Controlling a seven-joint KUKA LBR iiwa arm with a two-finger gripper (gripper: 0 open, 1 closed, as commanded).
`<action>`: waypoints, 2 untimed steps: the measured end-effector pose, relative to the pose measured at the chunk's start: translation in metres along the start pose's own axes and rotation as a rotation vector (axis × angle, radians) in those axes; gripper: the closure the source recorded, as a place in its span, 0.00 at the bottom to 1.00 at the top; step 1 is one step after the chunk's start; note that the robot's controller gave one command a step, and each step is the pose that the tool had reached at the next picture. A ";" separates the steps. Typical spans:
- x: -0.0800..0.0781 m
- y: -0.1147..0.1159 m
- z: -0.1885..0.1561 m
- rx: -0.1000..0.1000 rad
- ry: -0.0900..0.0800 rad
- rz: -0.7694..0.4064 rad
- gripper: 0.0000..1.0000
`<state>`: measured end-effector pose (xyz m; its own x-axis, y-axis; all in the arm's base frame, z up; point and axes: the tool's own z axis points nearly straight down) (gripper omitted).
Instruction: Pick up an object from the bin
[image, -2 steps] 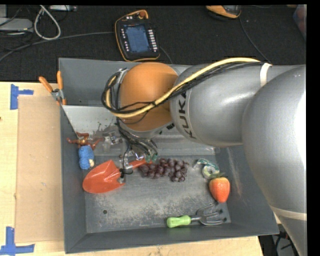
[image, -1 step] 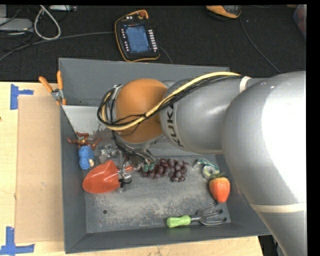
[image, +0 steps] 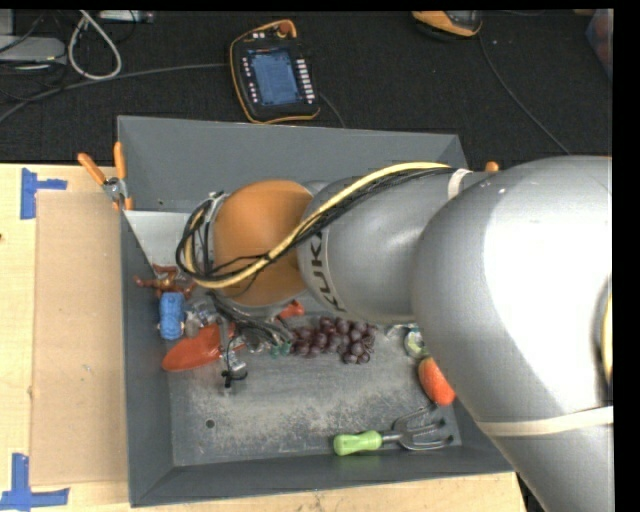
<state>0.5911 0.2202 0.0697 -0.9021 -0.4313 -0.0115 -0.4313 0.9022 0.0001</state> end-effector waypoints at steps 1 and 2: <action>0.002 -0.023 -0.001 -0.003 0.012 -0.103 1.00; 0.002 -0.023 -0.001 -0.004 0.012 -0.103 1.00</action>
Offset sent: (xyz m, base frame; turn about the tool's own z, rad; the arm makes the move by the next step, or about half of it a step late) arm 0.0000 0.0000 0.0000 0.0000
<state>0.5993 0.1981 0.0704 -0.8532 -0.5215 0.0003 -0.5215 0.8532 0.0031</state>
